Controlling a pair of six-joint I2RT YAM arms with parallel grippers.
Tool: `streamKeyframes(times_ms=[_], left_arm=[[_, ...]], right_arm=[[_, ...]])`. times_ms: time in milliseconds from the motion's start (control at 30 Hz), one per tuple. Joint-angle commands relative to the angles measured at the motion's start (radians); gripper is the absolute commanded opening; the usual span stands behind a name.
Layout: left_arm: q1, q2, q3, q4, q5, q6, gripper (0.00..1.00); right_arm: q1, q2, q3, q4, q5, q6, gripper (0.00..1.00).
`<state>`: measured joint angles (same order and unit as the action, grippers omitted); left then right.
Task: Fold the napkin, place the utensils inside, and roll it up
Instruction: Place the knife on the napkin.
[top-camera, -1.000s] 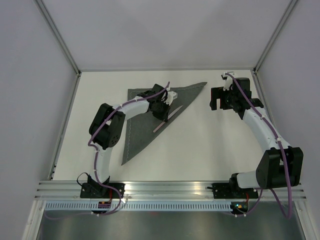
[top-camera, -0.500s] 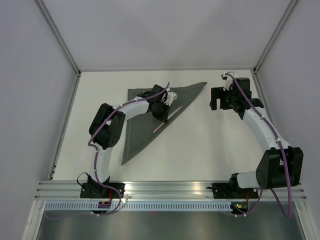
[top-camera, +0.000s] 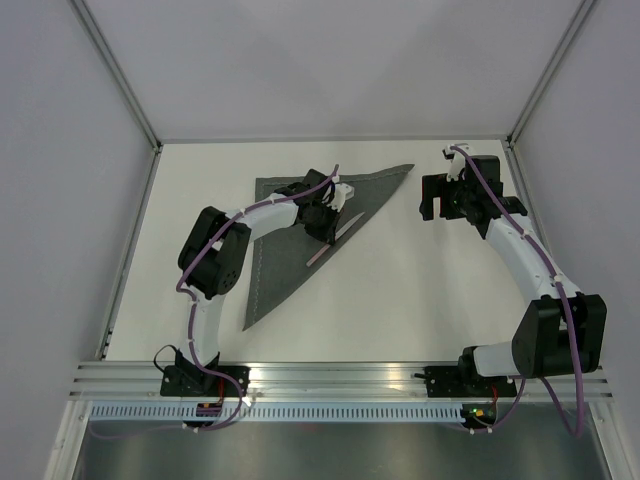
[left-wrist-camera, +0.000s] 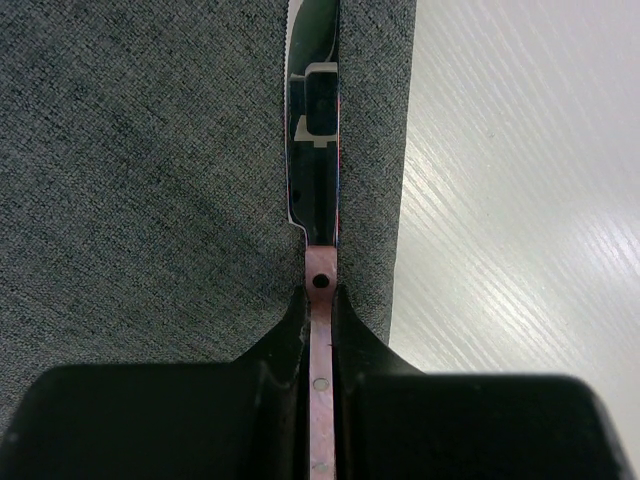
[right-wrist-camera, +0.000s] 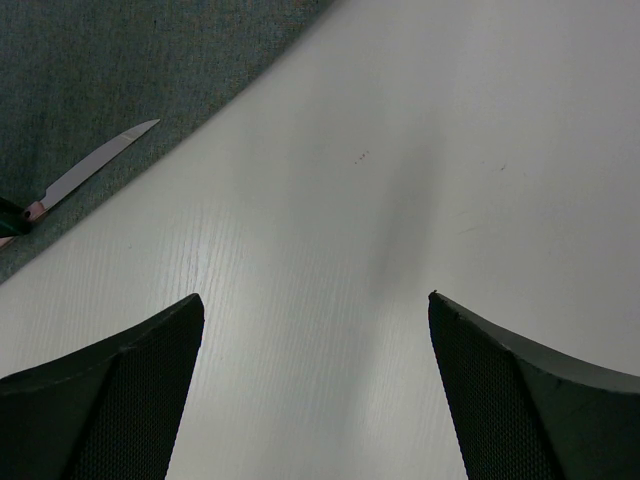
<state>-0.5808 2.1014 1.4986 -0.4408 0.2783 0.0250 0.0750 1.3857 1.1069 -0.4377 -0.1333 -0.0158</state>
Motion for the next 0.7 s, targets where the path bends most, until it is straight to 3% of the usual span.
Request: streamKeyframes(times_ms=[0, 333, 567, 667], left_arm=[[-0.011, -0.015, -0.008, 0.016, 0.002, -0.046, 0.06], [-0.014, -0.024, -0.009, 0.017, -0.004, -0.048, 0.17], [-0.014, -0.044, -0.006, 0.016, -0.010, -0.050, 0.34], [-0.016, -0.052, -0.001, 0.016, -0.010, -0.050, 0.37]], right_arm=[[0.003, -0.011, 0.002, -0.004, 0.006, -0.004, 0.98], [0.003, -0.013, 0.002, -0.007, 0.006, -0.003, 0.98], [0.003, -0.011, 0.002, -0.004, 0.001, -0.004, 0.98], [0.003, -0.010, 0.002, -0.006, 0.001, -0.004, 0.98]])
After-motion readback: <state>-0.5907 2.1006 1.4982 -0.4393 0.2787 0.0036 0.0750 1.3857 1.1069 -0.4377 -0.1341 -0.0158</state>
